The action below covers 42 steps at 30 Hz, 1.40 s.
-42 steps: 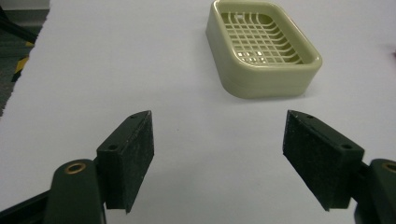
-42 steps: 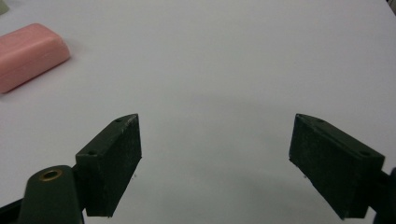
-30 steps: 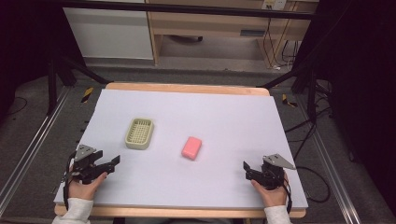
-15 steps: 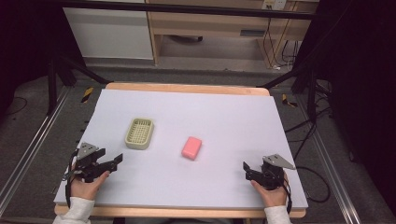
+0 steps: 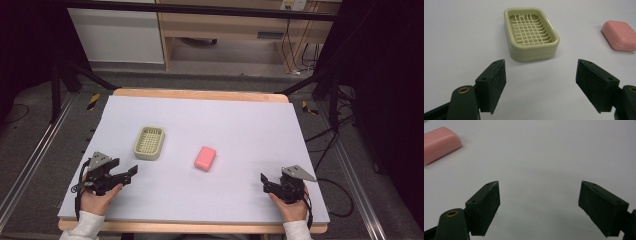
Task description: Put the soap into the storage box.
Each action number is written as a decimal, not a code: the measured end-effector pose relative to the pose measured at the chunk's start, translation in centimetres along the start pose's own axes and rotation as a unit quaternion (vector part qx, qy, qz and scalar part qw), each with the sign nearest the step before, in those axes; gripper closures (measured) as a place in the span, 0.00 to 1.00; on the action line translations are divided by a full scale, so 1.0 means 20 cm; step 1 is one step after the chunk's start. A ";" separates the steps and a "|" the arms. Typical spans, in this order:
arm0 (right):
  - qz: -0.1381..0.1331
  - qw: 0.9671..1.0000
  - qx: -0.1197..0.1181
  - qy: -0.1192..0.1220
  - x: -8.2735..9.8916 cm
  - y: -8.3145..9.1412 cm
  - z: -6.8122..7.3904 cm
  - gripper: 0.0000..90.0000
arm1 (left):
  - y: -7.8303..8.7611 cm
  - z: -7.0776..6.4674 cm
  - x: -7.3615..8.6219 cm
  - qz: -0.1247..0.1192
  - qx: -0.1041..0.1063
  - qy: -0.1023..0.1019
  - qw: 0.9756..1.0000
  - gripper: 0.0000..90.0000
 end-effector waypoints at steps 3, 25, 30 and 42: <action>-0.001 1.000 0.001 -0.001 0.00 0.00 0.00 0.20 | 0.00 -0.01 -0.02 -0.002 -0.001 -0.005 1.000 0.27; -0.006 1.000 0.013 0.004 0.01 -0.02 0.00 0.20 | -0.04 -0.10 -0.13 -0.003 0.019 -0.025 0.999 0.26; -0.007 1.000 0.014 0.004 0.01 -0.02 0.00 0.20 | -0.05 -0.12 -0.16 -0.007 0.024 -0.027 0.999 0.26; -0.006 1.000 0.015 0.002 0.01 -0.02 0.00 0.19 | -0.08 -0.20 -0.26 -0.018 0.035 -0.034 0.999 0.26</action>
Point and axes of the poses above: each handheld gripper's, and its own axes: y roughly backward along the jaws, x roughly out of its underside, z roughly to its left, the point moved 8 cm from there along -y, roughly forward along the jaws, and after that the axes turned 5 degrees about -y, right-handed, at the moved point
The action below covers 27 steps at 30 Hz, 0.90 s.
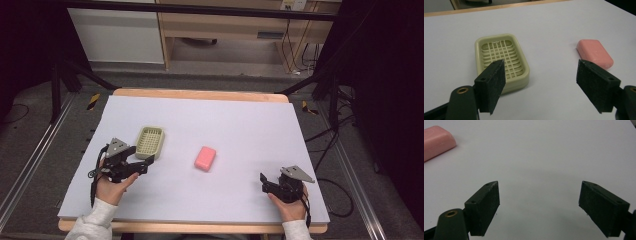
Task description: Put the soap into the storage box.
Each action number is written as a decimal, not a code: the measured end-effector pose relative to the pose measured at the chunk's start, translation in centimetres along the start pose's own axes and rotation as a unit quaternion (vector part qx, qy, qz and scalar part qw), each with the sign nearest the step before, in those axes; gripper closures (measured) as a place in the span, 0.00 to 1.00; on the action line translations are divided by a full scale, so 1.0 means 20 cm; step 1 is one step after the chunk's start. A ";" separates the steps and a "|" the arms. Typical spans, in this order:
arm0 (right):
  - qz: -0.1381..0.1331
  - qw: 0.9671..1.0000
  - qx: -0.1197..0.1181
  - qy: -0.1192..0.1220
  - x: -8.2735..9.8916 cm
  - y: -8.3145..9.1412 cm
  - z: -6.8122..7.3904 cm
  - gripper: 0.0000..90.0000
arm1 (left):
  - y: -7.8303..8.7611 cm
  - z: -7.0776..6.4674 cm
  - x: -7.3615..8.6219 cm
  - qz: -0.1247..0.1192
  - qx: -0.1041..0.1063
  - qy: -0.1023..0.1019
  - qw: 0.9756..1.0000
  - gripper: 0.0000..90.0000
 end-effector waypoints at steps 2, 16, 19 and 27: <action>0.000 1.000 -0.002 -0.003 0.00 0.00 0.00 0.19 | -0.01 -0.02 -0.02 0.000 0.003 -0.004 1.000 0.26; 0.002 1.000 -0.001 -0.006 0.00 0.00 0.00 0.19 | -0.08 -0.11 -0.10 0.007 0.017 -0.021 1.000 0.25; 0.001 1.000 -0.001 -0.006 0.00 0.00 0.00 0.19 | -0.10 -0.13 -0.11 0.007 0.020 -0.023 1.000 0.25; 0.003 1.000 -0.004 -0.006 0.00 0.00 0.00 0.19 | -0.13 -0.17 -0.14 0.009 0.026 -0.027 0.999 0.25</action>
Point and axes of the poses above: each handheld gripper's, and its own axes: y roughly backward along the jaws, x roughly out of its underside, z roughly to its left, the point moved 8 cm from there along -y, roughly forward along the jaws, and after that the axes turned 5 degrees about -y, right-handed, at the moved point
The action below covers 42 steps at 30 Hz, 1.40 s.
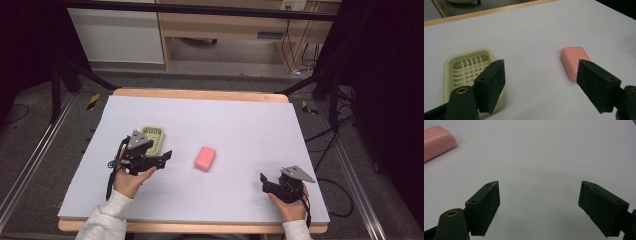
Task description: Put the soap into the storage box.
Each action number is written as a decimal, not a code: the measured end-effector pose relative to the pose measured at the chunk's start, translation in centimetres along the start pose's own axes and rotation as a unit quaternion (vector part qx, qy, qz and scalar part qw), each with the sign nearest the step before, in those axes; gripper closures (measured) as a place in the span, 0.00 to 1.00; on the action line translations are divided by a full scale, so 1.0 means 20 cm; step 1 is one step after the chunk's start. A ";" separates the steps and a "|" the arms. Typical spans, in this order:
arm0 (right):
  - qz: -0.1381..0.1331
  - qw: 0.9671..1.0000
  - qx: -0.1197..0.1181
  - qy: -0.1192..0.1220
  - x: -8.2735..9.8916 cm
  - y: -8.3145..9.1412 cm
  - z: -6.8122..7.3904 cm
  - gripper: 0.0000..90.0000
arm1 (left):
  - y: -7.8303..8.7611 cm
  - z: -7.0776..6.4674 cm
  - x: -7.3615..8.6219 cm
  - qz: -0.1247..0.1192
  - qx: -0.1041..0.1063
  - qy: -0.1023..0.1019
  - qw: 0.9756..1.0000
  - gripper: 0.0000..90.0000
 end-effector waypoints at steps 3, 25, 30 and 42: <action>-0.001 1.000 0.001 0.002 0.00 0.00 0.00 0.20 | -0.03 -0.02 -0.01 0.000 0.004 0.000 1.000 0.25; 0.003 1.000 0.000 0.004 0.00 0.00 0.00 0.20 | -0.17 -0.16 -0.08 0.009 0.018 -0.019 1.000 0.26; 0.002 1.000 -0.001 0.002 0.00 0.00 0.00 0.21 | -0.19 -0.19 -0.10 0.010 0.023 -0.021 0.999 0.26; 0.005 1.000 -0.001 0.006 0.00 -0.01 0.00 0.21 | -0.25 -0.24 -0.11 0.017 0.030 -0.020 0.999 0.26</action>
Point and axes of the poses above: each handheld gripper's, and its own axes: y roughly backward along the jaws, x roughly out of its underside, z roughly to its left, the point moved 8 cm from there along -y, roughly forward along the jaws, and after that the axes turned 5 degrees about -y, right-handed, at the moved point
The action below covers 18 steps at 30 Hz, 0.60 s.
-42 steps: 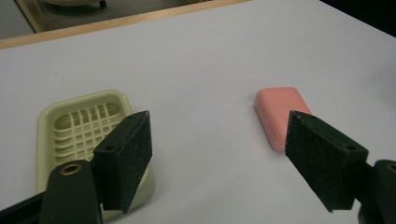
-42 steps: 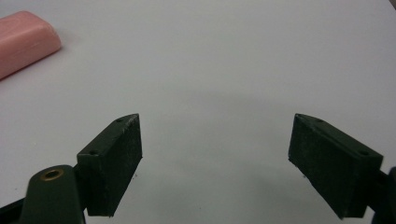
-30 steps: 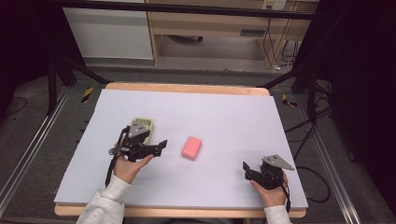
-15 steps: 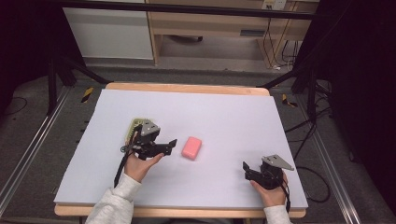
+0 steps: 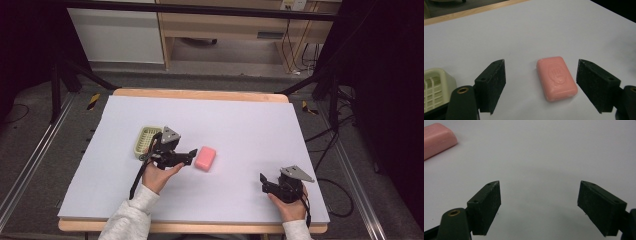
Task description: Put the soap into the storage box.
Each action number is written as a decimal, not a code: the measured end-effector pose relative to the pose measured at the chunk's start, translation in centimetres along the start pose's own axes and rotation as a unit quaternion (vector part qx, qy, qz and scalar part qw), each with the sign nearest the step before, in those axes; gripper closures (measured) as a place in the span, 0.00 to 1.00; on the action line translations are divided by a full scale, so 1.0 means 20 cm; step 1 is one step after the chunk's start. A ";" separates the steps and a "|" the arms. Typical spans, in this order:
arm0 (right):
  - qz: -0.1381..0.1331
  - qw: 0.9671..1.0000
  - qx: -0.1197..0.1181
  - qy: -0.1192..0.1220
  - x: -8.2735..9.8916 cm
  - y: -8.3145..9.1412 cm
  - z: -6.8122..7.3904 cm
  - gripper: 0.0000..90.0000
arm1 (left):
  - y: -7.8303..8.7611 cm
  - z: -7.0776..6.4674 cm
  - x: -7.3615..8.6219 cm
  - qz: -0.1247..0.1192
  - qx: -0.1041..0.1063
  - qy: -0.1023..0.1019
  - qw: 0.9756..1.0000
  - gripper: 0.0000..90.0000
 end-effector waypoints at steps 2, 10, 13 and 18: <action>0.000 1.000 0.000 0.000 0.00 0.00 0.00 0.21 | -0.01 -0.01 -0.01 0.001 0.001 0.001 1.000 0.26; 0.000 1.000 0.001 0.000 0.00 0.00 0.00 0.21 | -0.06 -0.05 -0.04 0.006 0.007 -0.005 1.000 0.26; 0.000 1.000 0.002 0.000 0.00 0.00 -0.01 0.21 | -0.08 -0.06 -0.05 0.010 0.008 -0.008 1.000 0.26; 0.000 1.000 0.001 0.000 0.00 0.00 0.00 0.21 | -0.11 -0.07 -0.05 0.015 0.009 -0.008 1.000 0.26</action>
Point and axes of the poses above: each handheld gripper's, and its own axes: y roughly backward along the jaws, x roughly out of its underside, z roughly to its left, the point moved 8 cm from there along -y, roughly forward along the jaws, and after that the axes turned 5 degrees about -y, right-handed, at the moved point
